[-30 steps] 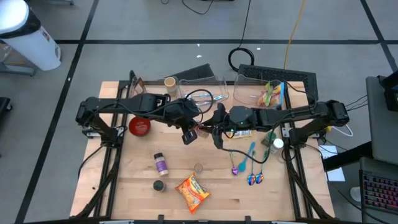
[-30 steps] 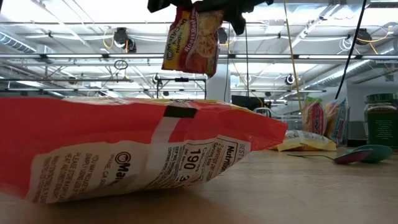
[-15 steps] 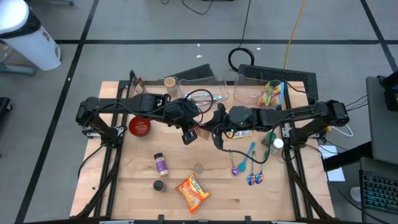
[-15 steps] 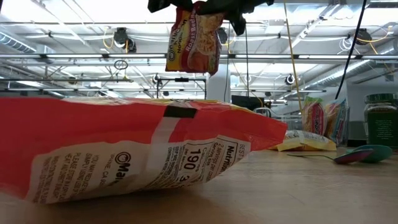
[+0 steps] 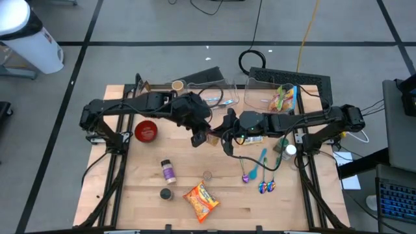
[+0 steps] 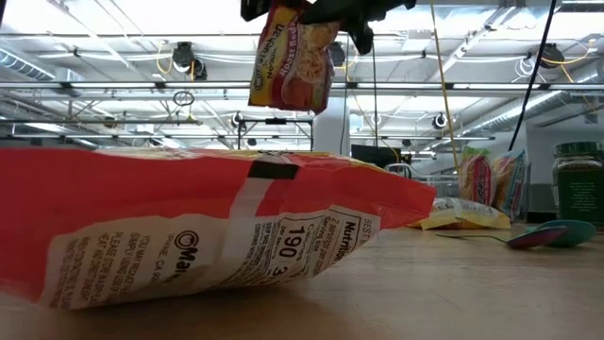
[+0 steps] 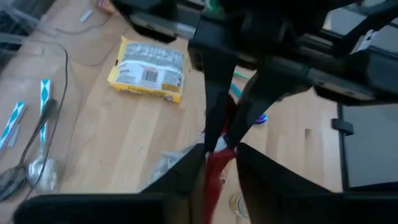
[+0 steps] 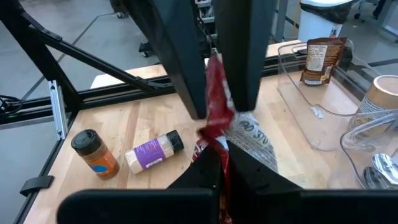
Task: Pick & Place Food Item
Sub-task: Put the red noodle pack into the right transparent bin
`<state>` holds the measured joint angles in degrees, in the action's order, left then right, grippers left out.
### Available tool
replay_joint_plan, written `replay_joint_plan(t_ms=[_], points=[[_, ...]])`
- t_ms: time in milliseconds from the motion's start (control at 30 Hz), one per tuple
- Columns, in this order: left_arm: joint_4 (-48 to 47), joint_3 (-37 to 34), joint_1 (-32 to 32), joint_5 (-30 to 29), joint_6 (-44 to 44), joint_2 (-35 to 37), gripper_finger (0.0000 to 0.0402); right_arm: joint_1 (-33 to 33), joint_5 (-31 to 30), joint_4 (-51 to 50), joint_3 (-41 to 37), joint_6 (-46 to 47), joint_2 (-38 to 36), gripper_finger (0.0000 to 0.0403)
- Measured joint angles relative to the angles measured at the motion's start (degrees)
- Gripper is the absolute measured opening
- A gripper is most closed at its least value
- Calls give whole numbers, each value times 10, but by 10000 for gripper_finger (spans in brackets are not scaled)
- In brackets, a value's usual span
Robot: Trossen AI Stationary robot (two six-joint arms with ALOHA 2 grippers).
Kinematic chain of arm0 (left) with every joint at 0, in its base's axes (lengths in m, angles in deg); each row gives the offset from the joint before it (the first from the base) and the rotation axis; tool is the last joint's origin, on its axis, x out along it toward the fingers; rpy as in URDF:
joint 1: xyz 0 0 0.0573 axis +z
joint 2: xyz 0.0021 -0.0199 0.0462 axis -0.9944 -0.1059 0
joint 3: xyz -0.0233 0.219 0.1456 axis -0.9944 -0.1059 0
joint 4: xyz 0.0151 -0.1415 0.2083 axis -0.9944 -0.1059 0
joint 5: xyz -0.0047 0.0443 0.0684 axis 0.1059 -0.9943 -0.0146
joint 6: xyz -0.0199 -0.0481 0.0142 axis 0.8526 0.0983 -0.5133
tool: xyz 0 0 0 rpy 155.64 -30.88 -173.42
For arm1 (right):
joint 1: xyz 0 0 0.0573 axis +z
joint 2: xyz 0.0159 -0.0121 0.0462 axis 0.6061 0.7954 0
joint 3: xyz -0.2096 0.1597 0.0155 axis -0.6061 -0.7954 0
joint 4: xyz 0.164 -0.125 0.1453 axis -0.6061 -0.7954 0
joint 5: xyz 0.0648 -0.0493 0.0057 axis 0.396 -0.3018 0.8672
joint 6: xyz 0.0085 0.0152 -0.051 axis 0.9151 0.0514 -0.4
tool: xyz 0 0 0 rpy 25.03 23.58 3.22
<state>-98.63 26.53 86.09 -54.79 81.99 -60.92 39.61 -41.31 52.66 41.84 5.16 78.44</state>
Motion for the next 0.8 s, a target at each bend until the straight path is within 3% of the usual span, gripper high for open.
replay_joint_plan(t_ms=[233,467,633,800], points=[[-28,53,33,6,-48,0,175,-15,-20,4,0,27,-3,0],[-120,181,74,-39,-116,1,199,-40,-63,-2,0,45,-27,0],[-175,256,101,-88,-153,13,191,-62,-142,2,0,57,-56,0],[-199,270,127,-126,-177,46,181,-81,-258,-19,0,99,-87,0]])
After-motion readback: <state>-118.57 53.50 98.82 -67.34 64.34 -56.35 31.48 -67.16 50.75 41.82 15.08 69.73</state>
